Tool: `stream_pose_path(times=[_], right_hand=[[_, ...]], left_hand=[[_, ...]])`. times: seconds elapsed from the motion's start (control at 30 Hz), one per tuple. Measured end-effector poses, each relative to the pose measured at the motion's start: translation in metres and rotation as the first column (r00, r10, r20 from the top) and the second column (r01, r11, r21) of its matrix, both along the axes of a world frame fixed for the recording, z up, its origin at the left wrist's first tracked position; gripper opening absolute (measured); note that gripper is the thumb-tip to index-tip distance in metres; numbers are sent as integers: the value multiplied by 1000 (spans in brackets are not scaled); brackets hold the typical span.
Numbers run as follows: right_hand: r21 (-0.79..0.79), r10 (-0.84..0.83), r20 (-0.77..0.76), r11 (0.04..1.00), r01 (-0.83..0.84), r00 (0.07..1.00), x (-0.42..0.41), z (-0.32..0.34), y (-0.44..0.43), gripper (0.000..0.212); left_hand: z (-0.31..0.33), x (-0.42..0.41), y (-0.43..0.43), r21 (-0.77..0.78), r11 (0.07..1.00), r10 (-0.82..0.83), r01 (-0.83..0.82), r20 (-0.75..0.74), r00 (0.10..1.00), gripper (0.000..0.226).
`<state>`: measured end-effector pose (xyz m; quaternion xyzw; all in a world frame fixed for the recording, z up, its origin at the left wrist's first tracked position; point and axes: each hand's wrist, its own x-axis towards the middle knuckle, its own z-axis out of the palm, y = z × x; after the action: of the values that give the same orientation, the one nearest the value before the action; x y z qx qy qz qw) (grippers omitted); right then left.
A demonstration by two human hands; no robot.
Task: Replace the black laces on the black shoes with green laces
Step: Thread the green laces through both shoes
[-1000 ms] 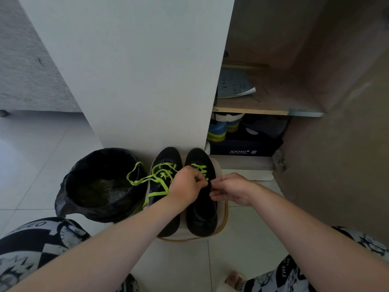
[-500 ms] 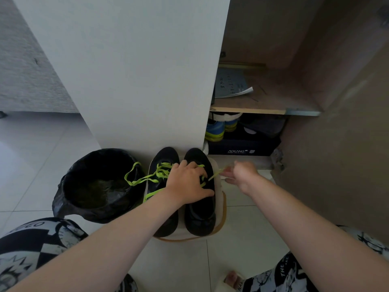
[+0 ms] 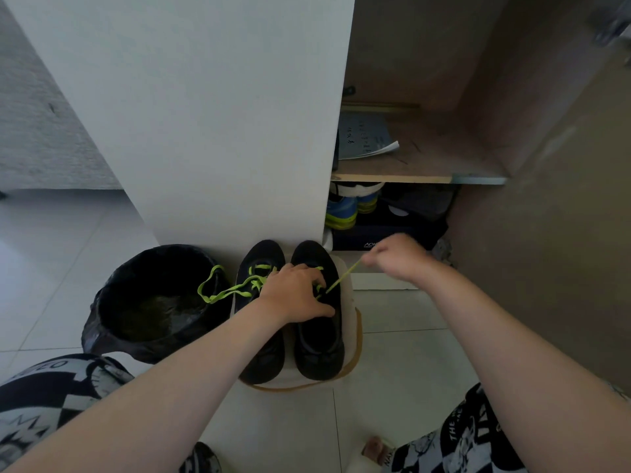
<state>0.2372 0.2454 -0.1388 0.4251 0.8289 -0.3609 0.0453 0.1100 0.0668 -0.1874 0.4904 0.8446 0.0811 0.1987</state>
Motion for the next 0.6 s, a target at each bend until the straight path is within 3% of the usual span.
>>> stream_pose_path(times=[0.03, 0.07, 0.13, 0.2, 0.27, 0.3, 0.4, 0.47, 0.53, 0.6], right_hand=[[31, -191, -137, 980, 197, 972, 3, 4, 7, 13], [4, -378, -293, 918, 396, 878, 6, 8, 13, 13], [-223, -654, -522, 724, 653, 547, 12, 15, 23, 14], [-416, -778, -555, 566, 711, 295, 14, 19, 27, 16], [-481, -785, -594, 520, 705, 174, 10, 20, 23, 18], [-473, -756, -635, 546, 692, 162, 8, 21, 18, 20], [-411, -648, -709, 700, 584, 279, 2, 29, 5, 23], [-556, -672, -667, 737, 385, 322, -2, 34, 3, 23], [-774, -770, -575, 622, 122, 278, -4, 39, -1, 23], [-844, -840, -511, 531, 83, 180, -5, 46, -2, 24]], left_hand=[[0, -1, 0, -3, 1000, 8, -8, 20, 1000, 61], [-1, -1, 0, -9, 1000, 13, -13, 31, 999, 60], [-1, 0, 2, -15, 1000, 16, -15, 38, 999, 60], [-1, 0, 3, -18, 1000, 18, -17, 39, 999, 60], [-1, 1, 3, -29, 999, 17, -16, 37, 999, 61], [-1, 2, 3, -32, 999, 16, -15, 39, 999, 61], [0, 0, 1, -20, 1000, 25, -23, 108, 994, 59], [0, -3, -2, 1, 999, 39, -40, 150, 988, 56], [0, -3, -6, 12, 999, 33, -35, 145, 989, 55], [-1, -1, -8, 44, 998, 30, -37, 140, 990, 56]])
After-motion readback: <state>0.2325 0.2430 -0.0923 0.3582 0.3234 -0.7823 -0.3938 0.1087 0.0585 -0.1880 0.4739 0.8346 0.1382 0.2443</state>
